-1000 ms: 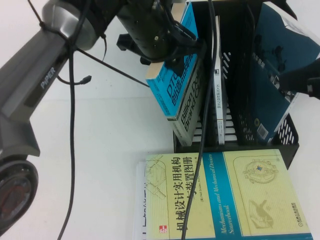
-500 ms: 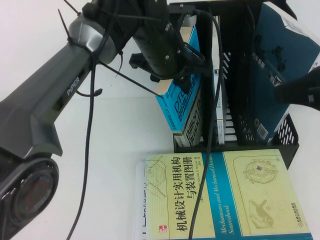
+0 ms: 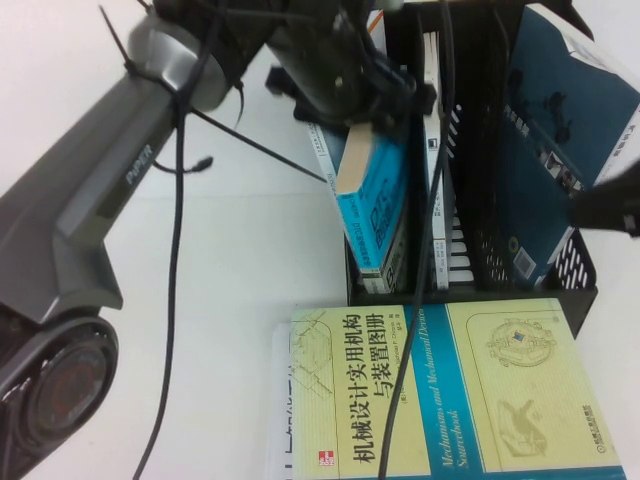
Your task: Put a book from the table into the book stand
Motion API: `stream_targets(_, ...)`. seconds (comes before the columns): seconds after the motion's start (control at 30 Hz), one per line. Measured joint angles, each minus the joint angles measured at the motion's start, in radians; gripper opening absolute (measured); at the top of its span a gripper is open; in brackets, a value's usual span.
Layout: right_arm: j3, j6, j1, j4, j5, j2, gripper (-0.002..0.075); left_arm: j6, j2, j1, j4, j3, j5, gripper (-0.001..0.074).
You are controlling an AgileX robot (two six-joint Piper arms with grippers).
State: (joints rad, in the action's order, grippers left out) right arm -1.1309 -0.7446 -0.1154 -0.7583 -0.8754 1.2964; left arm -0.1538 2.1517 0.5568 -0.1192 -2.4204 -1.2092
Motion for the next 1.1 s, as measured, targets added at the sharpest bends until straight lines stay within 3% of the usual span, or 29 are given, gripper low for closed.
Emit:
stream_targets(0.13,0.000,0.205,0.000,0.275,0.004,-0.042,0.0008,0.024,-0.028,-0.004,0.041,-0.035,0.018,0.0364)
stream_targets(0.27,0.000,0.414,0.000,0.538,0.012,-0.111,0.0008,0.033,-0.107,-0.015,0.161,-0.046,0.014,0.0204)
stream_targets(0.37,0.000,0.472,0.000,0.584,0.013,-0.170,0.0008,0.039,-0.177,-0.019,0.279,-0.050,-0.013,0.0080)
stream_targets(0.43,0.000,0.483,0.000,0.582,0.013,-0.214,0.0008,0.041,-0.223,-0.019,0.339,-0.050,-0.035,0.0036)
stream_targets(0.6,0.086,0.456,0.000,0.445,0.044,-0.327,0.0008,0.041,-0.359,-0.020,0.393,-0.050,-0.058,0.0005)
stream_targets(0.83,0.363,0.338,-0.018,0.305,0.151,-0.431,0.0008,0.026,-0.552,-0.020,0.405,0.000,-0.058,0.0001)
stream_targets(0.93,0.494,0.192,-0.018,0.178,0.230,-0.466,0.0008,0.016,-0.656,-0.020,0.407,0.113,-0.058,0.0001)
stream_targets(1.1,0.602,-0.205,-0.018,-0.169,0.213,-0.473,0.0008,-0.048,-0.857,-0.020,0.407,0.411,-0.058,0.0001)
